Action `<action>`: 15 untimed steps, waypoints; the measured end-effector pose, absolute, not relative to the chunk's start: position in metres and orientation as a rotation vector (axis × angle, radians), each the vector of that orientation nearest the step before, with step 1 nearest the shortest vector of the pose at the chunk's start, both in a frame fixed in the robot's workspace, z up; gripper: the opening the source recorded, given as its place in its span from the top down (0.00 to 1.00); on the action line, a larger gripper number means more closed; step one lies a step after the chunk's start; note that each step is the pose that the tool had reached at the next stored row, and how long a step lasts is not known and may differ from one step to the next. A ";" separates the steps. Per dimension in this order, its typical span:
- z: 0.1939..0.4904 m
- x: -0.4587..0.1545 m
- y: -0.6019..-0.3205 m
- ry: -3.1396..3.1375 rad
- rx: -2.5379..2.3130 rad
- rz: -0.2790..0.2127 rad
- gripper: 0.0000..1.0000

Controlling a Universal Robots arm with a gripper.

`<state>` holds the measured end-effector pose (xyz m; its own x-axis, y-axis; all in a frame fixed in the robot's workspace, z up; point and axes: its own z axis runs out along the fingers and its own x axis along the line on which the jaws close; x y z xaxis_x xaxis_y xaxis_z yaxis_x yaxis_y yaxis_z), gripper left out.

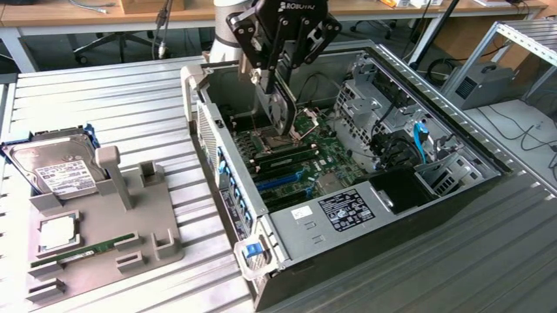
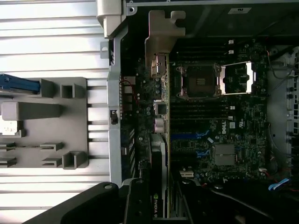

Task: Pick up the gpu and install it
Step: 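Pick up the gpu and move the gpu toward the slot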

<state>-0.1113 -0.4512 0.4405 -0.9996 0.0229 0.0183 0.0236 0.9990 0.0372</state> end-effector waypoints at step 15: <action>0.441 -0.103 -0.451 -3.122 -0.036 -0.058 0.73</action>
<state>-0.1026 -0.4509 0.4405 -0.9996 0.0229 0.0189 0.0236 0.9990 0.0371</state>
